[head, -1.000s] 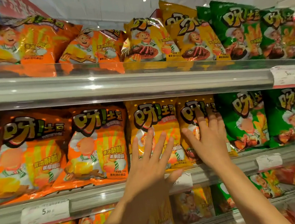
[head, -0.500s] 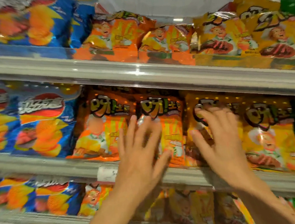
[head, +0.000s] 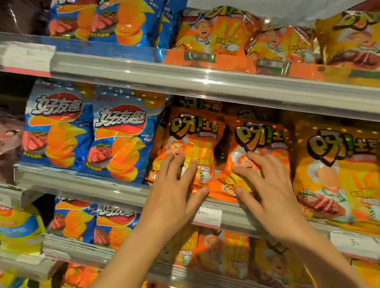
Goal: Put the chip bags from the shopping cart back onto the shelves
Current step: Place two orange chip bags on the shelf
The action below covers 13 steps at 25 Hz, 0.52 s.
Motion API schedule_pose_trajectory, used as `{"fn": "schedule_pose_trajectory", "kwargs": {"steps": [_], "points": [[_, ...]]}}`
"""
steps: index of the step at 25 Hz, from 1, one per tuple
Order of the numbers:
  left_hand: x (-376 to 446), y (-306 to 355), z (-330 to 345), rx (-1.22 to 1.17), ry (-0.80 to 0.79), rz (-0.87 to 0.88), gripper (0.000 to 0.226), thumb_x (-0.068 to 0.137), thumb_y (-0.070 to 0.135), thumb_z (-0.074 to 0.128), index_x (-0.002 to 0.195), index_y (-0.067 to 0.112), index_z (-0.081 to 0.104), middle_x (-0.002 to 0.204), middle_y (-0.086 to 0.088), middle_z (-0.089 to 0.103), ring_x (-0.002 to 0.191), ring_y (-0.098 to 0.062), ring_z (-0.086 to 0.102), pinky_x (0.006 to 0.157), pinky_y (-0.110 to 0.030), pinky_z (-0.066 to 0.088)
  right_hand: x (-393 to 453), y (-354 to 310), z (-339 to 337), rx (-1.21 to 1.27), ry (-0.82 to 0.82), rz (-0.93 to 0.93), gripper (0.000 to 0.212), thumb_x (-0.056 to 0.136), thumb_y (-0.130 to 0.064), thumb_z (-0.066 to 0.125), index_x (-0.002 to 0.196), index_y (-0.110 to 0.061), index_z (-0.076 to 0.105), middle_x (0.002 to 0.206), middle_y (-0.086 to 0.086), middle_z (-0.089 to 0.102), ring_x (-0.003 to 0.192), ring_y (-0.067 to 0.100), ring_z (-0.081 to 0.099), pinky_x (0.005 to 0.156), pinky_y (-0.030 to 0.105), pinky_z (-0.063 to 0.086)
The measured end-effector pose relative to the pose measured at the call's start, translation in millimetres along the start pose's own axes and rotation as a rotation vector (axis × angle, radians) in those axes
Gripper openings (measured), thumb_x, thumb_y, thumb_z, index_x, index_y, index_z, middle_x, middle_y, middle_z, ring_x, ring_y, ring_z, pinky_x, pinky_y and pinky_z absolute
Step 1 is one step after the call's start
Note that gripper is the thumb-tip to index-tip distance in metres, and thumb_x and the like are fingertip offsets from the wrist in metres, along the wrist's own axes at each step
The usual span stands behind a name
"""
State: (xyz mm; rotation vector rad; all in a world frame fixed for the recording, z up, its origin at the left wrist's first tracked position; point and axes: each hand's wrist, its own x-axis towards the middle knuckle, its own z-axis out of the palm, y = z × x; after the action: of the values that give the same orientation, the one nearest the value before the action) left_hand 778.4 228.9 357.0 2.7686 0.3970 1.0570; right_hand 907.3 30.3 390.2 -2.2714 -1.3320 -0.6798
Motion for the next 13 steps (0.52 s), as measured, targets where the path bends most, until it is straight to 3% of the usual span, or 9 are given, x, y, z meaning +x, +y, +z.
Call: {"fn": "schedule_pose_trajectory", "kwargs": {"steps": [4, 8, 10, 13], "points": [[2.2, -3.3, -0.4, -0.069, 0.061, 0.036, 0.066, 0.095, 0.058, 0.043, 0.134, 0.008, 0.063, 0.149, -0.022, 0.045, 0.146, -0.041, 0.03, 0.114, -0.056, 0.035, 1.1, 1.7, -5.5, -0.011, -0.056, -0.019, 0.04, 0.099, -0.036, 0.063, 0.138, -0.026, 0.061, 0.16, 0.005, 0.037, 0.154, 0.032, 0.018, 0.122, 0.059, 0.016], [-6.3, 35.0, 9.8, -0.134, 0.141, 0.053, 0.054, 0.093, 0.049, 0.051, 0.123, 0.008, 0.068, 0.144, -0.025, 0.048, 0.142, -0.046, 0.032, 0.109, -0.067, 0.032, -20.8, -2.4, -17.2, 0.165, 0.017, 0.073, 0.05, 0.091, -0.04, 0.063, 0.14, -0.031, 0.056, 0.161, -0.007, 0.034, 0.156, 0.015, 0.013, 0.125, 0.039, 0.014], [-15.3, 65.9, 18.9, -0.186, 0.154, 0.139, 0.051, 0.093, 0.044, 0.057, 0.128, 0.008, 0.066, 0.144, -0.024, 0.048, 0.142, -0.045, 0.032, 0.107, -0.068, 0.032, -47.1, 1.0, -26.4, 0.18, 0.1, 0.107, 0.05, 0.09, -0.034, 0.066, 0.138, -0.026, 0.057, 0.156, -0.002, 0.041, 0.154, 0.018, 0.022, 0.123, 0.036, 0.018], [-31.7, 118.1, 36.0, -0.285, 0.091, 0.307, 0.044, 0.096, 0.036, 0.058, 0.129, 0.008, 0.064, 0.141, -0.023, 0.051, 0.14, -0.047, 0.037, 0.108, -0.067, 0.032, -98.7, 23.4, -49.3, 0.11, 0.221, 0.112, 0.045, 0.091, -0.019, 0.073, 0.133, -0.009, 0.062, 0.143, 0.012, 0.054, 0.142, 0.033, 0.043, 0.121, 0.047, 0.031]]}}
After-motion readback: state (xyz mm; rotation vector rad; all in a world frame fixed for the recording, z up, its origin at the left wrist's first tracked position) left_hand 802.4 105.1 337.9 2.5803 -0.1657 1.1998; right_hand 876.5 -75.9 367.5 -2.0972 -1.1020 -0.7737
